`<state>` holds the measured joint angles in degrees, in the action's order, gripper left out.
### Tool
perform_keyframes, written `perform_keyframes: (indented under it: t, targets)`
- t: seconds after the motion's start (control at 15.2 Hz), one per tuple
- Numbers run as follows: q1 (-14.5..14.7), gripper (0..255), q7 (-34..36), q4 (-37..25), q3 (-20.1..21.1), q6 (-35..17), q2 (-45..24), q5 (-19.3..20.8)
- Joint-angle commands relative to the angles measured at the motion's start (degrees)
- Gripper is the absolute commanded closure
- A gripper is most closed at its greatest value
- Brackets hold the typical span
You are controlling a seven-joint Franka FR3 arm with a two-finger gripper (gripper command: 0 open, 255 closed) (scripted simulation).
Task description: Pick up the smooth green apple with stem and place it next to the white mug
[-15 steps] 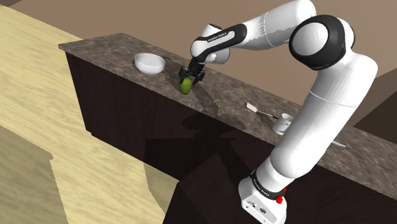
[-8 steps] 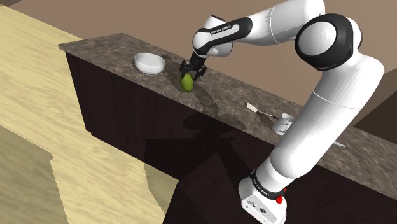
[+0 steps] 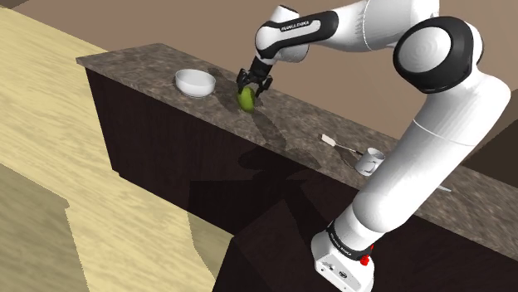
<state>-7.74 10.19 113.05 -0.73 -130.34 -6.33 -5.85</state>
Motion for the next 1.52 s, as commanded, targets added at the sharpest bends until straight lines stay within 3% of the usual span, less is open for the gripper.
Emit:
perform_keyframes:
  t: [0.0,1.19,1.45]
  targets:
    - [-0.03,255,0.13,-0.88,-0.04,1.51,0.62,0.12]
    - [-0.11,255,1.34,-11.22,-0.17,14.5,3.3,0.88]
    - [-1.54,255,-1.76,-1.94,-1.57,13.28,11.12,0.49]
